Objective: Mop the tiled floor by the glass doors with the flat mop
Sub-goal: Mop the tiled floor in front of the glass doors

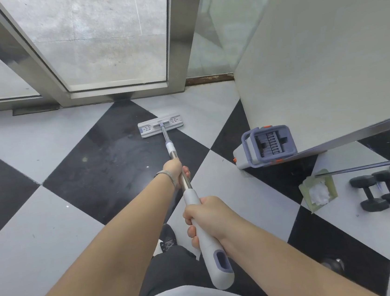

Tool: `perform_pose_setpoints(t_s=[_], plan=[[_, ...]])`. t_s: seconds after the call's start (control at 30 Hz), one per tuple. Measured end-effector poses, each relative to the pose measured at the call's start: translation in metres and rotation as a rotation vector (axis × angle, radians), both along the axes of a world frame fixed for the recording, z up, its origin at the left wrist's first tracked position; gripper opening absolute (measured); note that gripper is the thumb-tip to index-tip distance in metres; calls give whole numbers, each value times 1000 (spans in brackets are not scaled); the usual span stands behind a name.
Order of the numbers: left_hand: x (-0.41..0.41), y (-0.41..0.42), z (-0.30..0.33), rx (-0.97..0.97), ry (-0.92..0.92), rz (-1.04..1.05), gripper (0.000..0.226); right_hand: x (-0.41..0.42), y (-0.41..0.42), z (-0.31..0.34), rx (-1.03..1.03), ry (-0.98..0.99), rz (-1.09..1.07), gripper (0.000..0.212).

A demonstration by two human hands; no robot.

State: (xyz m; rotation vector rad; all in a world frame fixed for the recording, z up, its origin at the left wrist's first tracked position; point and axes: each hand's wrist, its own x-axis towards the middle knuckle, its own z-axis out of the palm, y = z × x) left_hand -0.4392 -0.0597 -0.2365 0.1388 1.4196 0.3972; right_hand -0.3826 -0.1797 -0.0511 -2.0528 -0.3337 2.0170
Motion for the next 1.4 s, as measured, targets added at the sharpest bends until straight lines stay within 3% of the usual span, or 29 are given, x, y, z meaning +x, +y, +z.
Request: perform_pose_setpoints(t_s=[0.93, 1.4], plan=[[73, -102, 13, 10, 67, -86, 21, 72, -97, 18, -13, 94, -103, 10], [121, -183, 22, -2, -4, -100, 15, 123, -172, 35, -48, 183, -213, 16]])
